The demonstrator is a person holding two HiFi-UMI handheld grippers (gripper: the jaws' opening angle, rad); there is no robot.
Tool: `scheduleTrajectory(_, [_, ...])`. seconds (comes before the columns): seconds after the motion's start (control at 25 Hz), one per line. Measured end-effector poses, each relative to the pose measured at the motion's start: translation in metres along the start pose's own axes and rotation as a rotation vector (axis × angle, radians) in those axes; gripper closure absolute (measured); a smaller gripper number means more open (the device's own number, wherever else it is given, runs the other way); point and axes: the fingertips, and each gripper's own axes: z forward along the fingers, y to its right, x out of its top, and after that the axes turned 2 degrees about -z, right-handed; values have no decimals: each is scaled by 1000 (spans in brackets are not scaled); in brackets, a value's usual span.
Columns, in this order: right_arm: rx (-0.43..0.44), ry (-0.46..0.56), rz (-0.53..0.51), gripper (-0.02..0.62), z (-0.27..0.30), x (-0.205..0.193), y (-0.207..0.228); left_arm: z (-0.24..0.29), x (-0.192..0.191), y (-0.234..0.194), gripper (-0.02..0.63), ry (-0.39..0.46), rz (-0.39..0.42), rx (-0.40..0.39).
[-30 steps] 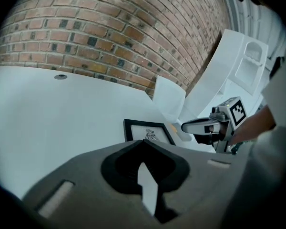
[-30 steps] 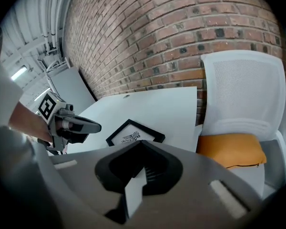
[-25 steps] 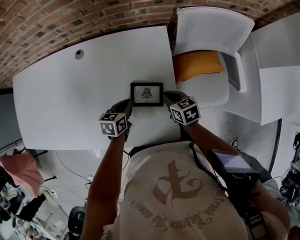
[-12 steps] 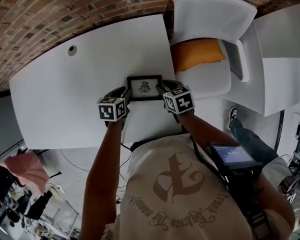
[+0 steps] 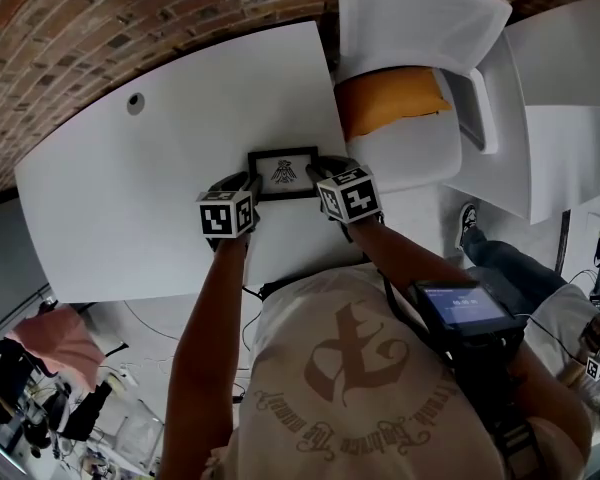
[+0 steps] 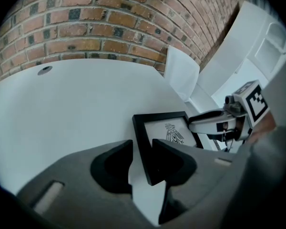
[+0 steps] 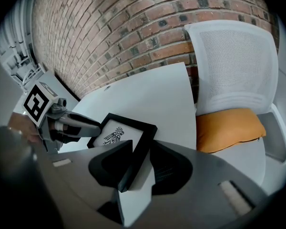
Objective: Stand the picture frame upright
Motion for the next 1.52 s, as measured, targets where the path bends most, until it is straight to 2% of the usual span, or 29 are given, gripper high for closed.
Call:
scheduleTrajectory(0.4, [20, 0, 1, 474, 4, 3, -5, -2, -2, -1, 502, -13, -6, 14])
scheduleTrajectory(0.6, [34, -4, 16, 477, -1, 1, -1, 1, -3, 5, 505, -14, 25, 40])
scheduleTrajectory(0.96, [43, 4, 0, 486, -2, 2, 0, 0, -8, 8, 509, -14, -27, 30])
scheduleTrajectory(1.24, [34, 50, -80, 486, -12, 12, -7, -12, -6, 10, 514, 38, -53, 24])
scheduleTrajectory(1.52, [22, 123, -127, 489, -21, 38, -5, -23, 18, 14, 517, 120, -77, 6])
